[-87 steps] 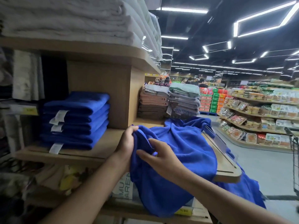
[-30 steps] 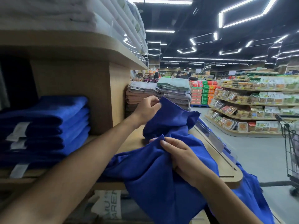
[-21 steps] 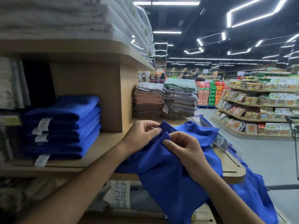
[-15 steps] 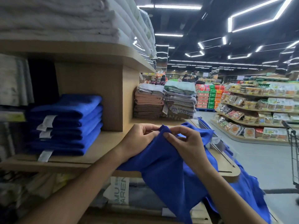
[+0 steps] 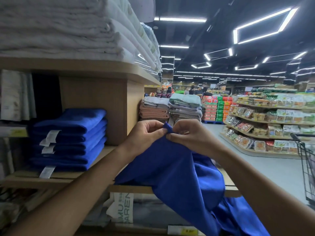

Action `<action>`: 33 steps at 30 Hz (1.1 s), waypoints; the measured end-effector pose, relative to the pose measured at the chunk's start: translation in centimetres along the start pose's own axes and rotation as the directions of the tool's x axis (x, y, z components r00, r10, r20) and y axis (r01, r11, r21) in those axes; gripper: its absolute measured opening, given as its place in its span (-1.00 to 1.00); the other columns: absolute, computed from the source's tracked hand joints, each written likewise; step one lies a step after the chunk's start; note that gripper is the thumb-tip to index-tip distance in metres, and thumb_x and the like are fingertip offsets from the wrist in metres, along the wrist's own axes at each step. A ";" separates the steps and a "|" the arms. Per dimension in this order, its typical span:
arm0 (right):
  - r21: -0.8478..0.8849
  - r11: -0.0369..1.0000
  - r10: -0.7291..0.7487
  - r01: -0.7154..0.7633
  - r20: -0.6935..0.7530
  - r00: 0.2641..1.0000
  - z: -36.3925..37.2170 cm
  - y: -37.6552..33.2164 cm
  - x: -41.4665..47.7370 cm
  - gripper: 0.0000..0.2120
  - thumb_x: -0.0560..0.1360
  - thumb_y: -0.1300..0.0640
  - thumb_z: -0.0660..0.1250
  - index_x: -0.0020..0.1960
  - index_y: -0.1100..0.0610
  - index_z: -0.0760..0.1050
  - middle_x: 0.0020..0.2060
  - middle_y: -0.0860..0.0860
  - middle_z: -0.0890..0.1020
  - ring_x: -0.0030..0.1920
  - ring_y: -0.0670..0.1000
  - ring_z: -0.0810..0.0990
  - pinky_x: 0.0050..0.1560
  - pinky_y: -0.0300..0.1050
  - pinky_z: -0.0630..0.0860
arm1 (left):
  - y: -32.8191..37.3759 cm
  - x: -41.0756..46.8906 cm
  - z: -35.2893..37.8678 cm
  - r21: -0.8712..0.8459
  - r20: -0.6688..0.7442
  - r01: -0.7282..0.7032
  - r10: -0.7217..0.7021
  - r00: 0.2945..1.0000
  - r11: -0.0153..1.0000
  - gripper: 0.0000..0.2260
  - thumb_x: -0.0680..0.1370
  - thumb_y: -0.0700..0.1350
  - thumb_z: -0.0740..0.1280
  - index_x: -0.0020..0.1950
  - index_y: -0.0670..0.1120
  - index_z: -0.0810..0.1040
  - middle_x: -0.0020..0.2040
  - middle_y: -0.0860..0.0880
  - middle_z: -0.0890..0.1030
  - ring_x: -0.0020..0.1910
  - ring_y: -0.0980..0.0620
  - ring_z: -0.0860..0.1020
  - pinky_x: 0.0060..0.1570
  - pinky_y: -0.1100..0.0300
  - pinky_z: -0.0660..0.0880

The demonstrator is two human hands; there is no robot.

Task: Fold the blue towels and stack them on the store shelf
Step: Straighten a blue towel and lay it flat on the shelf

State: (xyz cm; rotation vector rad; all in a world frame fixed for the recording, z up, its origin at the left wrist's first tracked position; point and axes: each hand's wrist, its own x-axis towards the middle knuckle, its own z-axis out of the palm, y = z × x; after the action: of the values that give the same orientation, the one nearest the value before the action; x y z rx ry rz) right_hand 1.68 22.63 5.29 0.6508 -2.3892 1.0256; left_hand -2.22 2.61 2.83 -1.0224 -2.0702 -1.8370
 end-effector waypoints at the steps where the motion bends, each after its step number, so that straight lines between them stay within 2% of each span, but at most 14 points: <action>1: 0.017 1.000 0.009 -0.010 0.038 0.999 -0.6 -0.4 0.3 -0.83 0.41 -0.05 0.50 -0.21 0.04 0.64 -0.33 -0.09 0.67 -0.29 -0.15 0.58 -0.21 -0.09 0.53 | 0.5 0.4 -0.2 0.002 -0.009 -0.015 0.015 1.000 1.000 -0.91 0.54 -0.03 0.42 -0.03 0.02 0.71 -0.05 -0.05 0.73 -0.10 0.05 0.67 -0.13 0.19 0.59; 4: 0.006 0.999 0.050 -0.050 0.107 0.993 -2.5 -1.6 1.3 -0.85 0.49 0.09 0.49 -0.22 0.13 0.65 -0.44 -0.03 0.64 -0.41 -0.11 0.60 -0.37 -0.19 0.52 | 2.2 2.3 -0.9 0.021 -0.063 -0.077 0.078 0.995 0.997 -0.92 0.60 -0.09 0.39 -0.04 -0.01 0.68 -0.12 -0.03 0.72 -0.16 0.07 0.65 -0.18 0.20 0.58; 8: -0.089 0.994 0.083 -0.070 0.151 0.985 -5.2 -3.4 2.6 -0.81 0.48 0.11 0.48 -0.26 0.18 0.61 -0.49 -0.05 0.52 -0.43 -0.09 0.48 -0.34 -0.18 0.38 | 6.1 5.4 -2.3 0.191 -0.167 -0.203 0.235 0.957 0.960 -0.90 0.62 -0.08 0.35 -0.07 0.06 0.63 -0.22 0.01 0.67 -0.23 0.08 0.60 -0.17 0.13 0.52; 10: -0.098 0.993 0.076 -0.061 0.161 0.984 -6.4 -4.1 3.0 -0.79 0.48 0.14 0.46 -0.28 0.21 0.57 -0.45 -0.05 0.47 -0.38 -0.07 0.42 -0.29 -0.17 0.32 | 8.7 6.9 -2.6 0.304 -0.192 -0.272 0.338 0.921 0.913 -0.90 0.61 -0.04 0.33 -0.09 0.08 0.59 -0.21 0.00 0.66 -0.21 0.07 0.59 -0.13 0.11 0.50; 12: -0.125 0.991 0.060 -0.040 0.155 0.986 -7.3 -4.9 3.2 -0.80 0.48 0.15 0.46 -0.22 0.27 0.59 -0.42 -0.03 0.49 -0.38 -0.09 0.42 -0.33 -0.22 0.34 | 11.2 8.1 -2.7 0.433 -0.202 -0.308 0.424 0.883 0.847 -0.92 0.59 0.03 0.31 -0.07 0.10 0.57 -0.18 0.02 0.65 -0.16 0.07 0.60 -0.09 0.14 0.49; 14: -0.151 0.988 0.040 -0.017 0.157 0.987 -8.1 -5.6 3.1 -0.82 0.48 0.12 0.47 -0.13 0.26 0.64 -0.37 0.01 0.60 -0.37 -0.12 0.49 -0.33 -0.26 0.41 | 13.3 8.9 -2.6 0.448 -0.236 -0.319 0.455 0.859 0.835 -0.91 0.61 0.00 0.32 -0.08 0.10 0.57 -0.21 0.08 0.63 -0.21 0.15 0.58 -0.14 0.24 0.47; 16: -0.171 0.985 0.030 0.000 0.176 0.984 -8.8 -5.9 3.0 -0.81 0.48 0.10 0.47 -0.07 0.25 0.66 -0.21 0.10 0.71 -0.27 -0.07 0.61 -0.22 -0.16 0.53 | 14.6 9.3 -2.2 0.420 -0.277 -0.309 0.444 0.852 0.854 -0.86 0.64 -0.05 0.32 -0.12 0.09 0.56 -0.26 0.07 0.62 -0.30 0.17 0.54 -0.21 0.25 0.45; 19: -0.176 0.984 0.024 0.012 0.202 0.979 -9.6 -5.9 2.6 -0.74 0.47 0.07 0.48 0.00 0.28 0.66 -0.03 0.21 0.70 -0.10 0.10 0.70 -0.02 0.04 0.61 | 16.0 9.1 -1.5 0.562 -0.223 -0.346 0.541 0.811 0.751 -0.88 0.64 -0.02 0.32 -0.05 -0.01 0.60 -0.18 0.01 0.65 -0.18 0.08 0.58 -0.12 0.23 0.44; 23: -0.142 0.990 0.059 -0.024 0.249 0.967 -10.2 -5.7 1.3 -0.76 0.48 0.02 0.51 0.00 0.19 0.71 -0.04 0.13 0.74 0.01 0.15 0.72 0.14 0.18 0.63 | 18.4 8.9 -1.6 0.607 -0.218 -0.384 0.610 0.762 0.696 -0.81 0.64 -0.03 0.29 0.03 -0.12 0.62 -0.06 -0.04 0.68 -0.07 -0.01 0.62 0.03 0.12 0.50; 27: -0.109 0.991 0.103 -0.073 0.300 0.948 -11.2 -5.7 -0.2 -0.74 0.44 -0.09 0.53 -0.03 0.08 0.75 -0.04 0.07 0.76 0.04 0.15 0.73 0.20 0.27 0.58 | 20.2 8.4 -3.0 0.722 -0.209 -0.362 0.685 0.698 0.590 -0.80 0.63 0.02 0.28 0.08 -0.06 0.62 -0.16 0.17 0.58 -0.09 0.10 0.56 0.05 0.12 0.48; 29: -0.121 0.989 0.125 -0.090 0.314 0.941 -12.0 -5.9 -0.8 -0.64 0.38 -0.22 0.52 -0.05 0.06 0.76 -0.05 0.05 0.76 0.03 0.12 0.73 0.20 0.19 0.60 | 20.8 7.8 -3.9 0.771 -0.204 -0.336 0.709 0.675 0.542 -0.78 0.62 0.07 0.27 0.09 -0.02 0.62 -0.14 0.12 0.59 -0.08 0.08 0.58 0.03 0.10 0.50; 30: -0.137 0.986 0.136 -0.097 0.316 0.939 -12.5 -5.9 -1.1 -0.61 0.34 -0.26 0.50 -0.09 0.05 0.76 -0.09 0.01 0.77 -0.03 0.05 0.74 0.13 0.07 0.64 | 21.2 7.5 -4.5 0.783 -0.204 -0.329 0.717 0.667 0.528 -0.77 0.62 0.09 0.26 0.08 -0.01 0.61 -0.13 0.10 0.60 -0.06 0.05 0.60 0.04 0.07 0.51; 31: -0.151 0.983 0.144 -0.100 0.320 0.936 -13.0 -6.0 -1.3 -0.62 0.32 -0.27 0.48 -0.15 0.03 0.76 -0.16 -0.04 0.76 -0.12 -0.04 0.73 -0.02 -0.09 0.65 | 21.5 7.2 -5.0 0.793 -0.206 -0.319 0.722 0.661 0.518 -0.75 0.62 0.10 0.25 0.09 -0.01 0.61 -0.11 0.07 0.62 -0.05 0.03 0.61 0.04 0.05 0.52; 33: -0.167 0.980 0.155 -0.107 0.311 0.938 -13.9 -6.0 -1.6 -0.65 0.33 -0.25 0.46 -0.26 0.05 0.72 -0.36 -0.10 0.69 -0.36 -0.14 0.60 -0.32 -0.30 0.48 | 22.1 6.5 -6.3 0.814 -0.215 -0.293 0.730 0.648 0.501 -0.73 0.61 0.12 0.23 0.11 -0.01 0.60 -0.06 0.03 0.65 -0.03 0.00 0.62 0.05 0.01 0.53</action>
State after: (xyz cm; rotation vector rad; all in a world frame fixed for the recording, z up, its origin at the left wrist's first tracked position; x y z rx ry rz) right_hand 9.54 29.84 16.18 0.6543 -2.7971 0.8342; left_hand 4.33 -1.02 25.52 -0.6721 -1.5752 -0.7007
